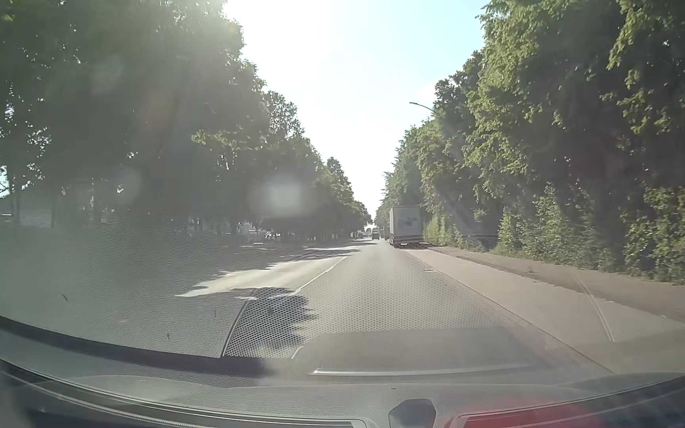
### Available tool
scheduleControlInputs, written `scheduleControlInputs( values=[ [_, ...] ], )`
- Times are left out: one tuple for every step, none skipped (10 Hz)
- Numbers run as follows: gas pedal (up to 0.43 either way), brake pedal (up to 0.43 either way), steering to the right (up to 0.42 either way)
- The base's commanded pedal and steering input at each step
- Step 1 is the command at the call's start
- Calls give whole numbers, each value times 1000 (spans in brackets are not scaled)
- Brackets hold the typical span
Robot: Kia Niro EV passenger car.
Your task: Follow the waypoints while adhering to traffic rules and regulations
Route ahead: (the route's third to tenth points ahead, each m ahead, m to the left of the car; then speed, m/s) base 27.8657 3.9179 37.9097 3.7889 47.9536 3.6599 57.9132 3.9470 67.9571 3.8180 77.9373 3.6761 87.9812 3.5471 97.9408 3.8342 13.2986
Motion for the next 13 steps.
scheduleControlInputs(
  values=[
    [150,6,2],
    [150,6,1],
    [150,6,1],
    [150,6,1],
    [150,6,1],
    [150,6,0],
    [150,6,-1],
    [150,6,-2],
    [150,6,-3],
    [150,6,-3],
    [150,6,-3],
    [150,6,-3],
    [150,6,-3]
  ],
)
